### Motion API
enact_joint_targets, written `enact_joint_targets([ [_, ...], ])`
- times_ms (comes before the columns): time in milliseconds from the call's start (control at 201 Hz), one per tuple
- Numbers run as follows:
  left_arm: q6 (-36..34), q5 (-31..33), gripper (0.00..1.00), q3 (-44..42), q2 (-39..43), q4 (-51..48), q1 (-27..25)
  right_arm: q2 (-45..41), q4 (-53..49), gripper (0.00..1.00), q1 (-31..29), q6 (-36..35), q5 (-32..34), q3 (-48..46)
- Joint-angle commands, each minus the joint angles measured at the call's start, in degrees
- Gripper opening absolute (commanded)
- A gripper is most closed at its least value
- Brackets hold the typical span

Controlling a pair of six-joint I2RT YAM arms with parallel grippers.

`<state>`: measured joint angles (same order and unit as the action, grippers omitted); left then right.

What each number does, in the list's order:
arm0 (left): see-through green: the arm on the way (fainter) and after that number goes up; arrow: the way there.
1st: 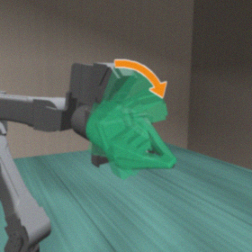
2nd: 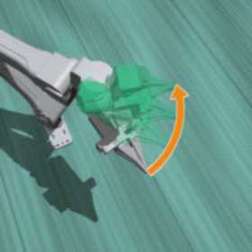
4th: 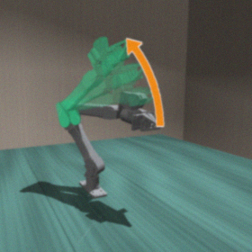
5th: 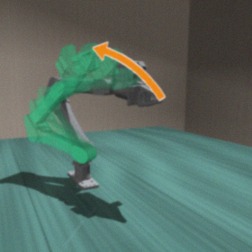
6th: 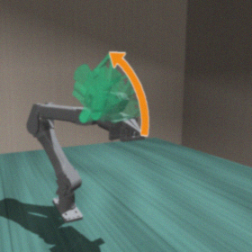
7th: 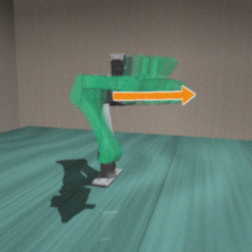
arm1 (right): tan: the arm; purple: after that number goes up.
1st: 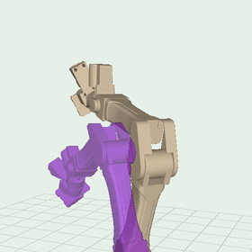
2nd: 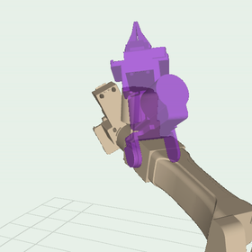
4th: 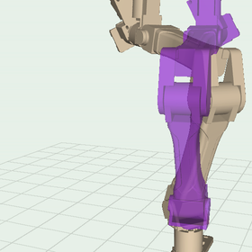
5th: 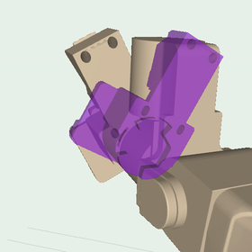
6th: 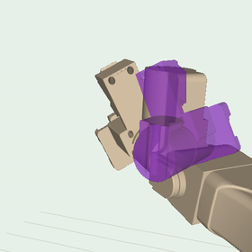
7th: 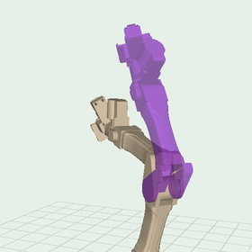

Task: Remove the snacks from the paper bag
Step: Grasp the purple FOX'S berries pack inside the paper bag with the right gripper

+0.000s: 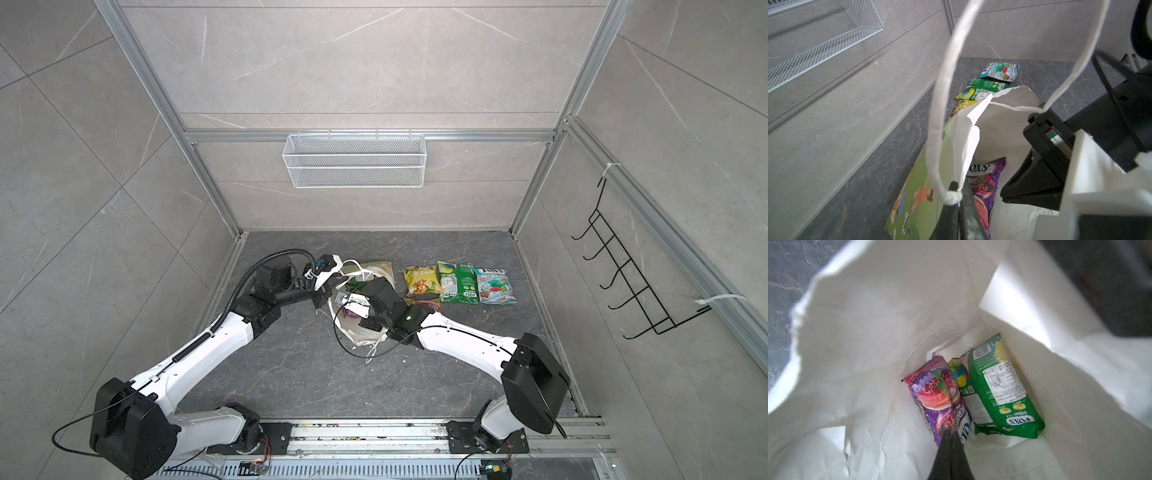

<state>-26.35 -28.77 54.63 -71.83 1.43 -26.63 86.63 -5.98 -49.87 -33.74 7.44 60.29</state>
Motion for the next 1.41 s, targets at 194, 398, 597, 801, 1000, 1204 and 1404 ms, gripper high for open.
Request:
enact_joint_targets([
  [194,0.81,-0.39,0.0,1.88,-0.6,1.99,0.0,3.53,-5.26,0.29,0.18,1.48,-0.8,0.39],
  [398,0.57,-0.43,0.0,1.8,-0.22,1.58,0.0,8.47,-4.8,0.4,0.93,0.06,-0.12,0.77],
  [597,0.74,-0.81,0.0,1.38,0.04,2.07,0.0,11.54,-3.82,0.5,1.54,-1.08,1.01,1.5],
  [801,0.9,-1.29,0.0,0.79,0.51,2.76,0.0,16.71,-3.16,0.61,1.65,-3.3,5.9,4.61],
  [1000,0.92,-1.64,0.0,0.3,0.89,3.14,0.0,20.16,6.89,0.64,2.13,-4.27,11.93,4.58],
  [1204,0.52,-1.81,0.0,0.08,1.3,3.31,0.0,23.67,15.01,0.4,2.7,-5.76,13.38,5.23],
  [1404,0.37,-1.23,0.0,-0.03,1.43,2.97,0.0,26.67,16.81,0.17,2.97,-6.83,14.86,8.05],
])
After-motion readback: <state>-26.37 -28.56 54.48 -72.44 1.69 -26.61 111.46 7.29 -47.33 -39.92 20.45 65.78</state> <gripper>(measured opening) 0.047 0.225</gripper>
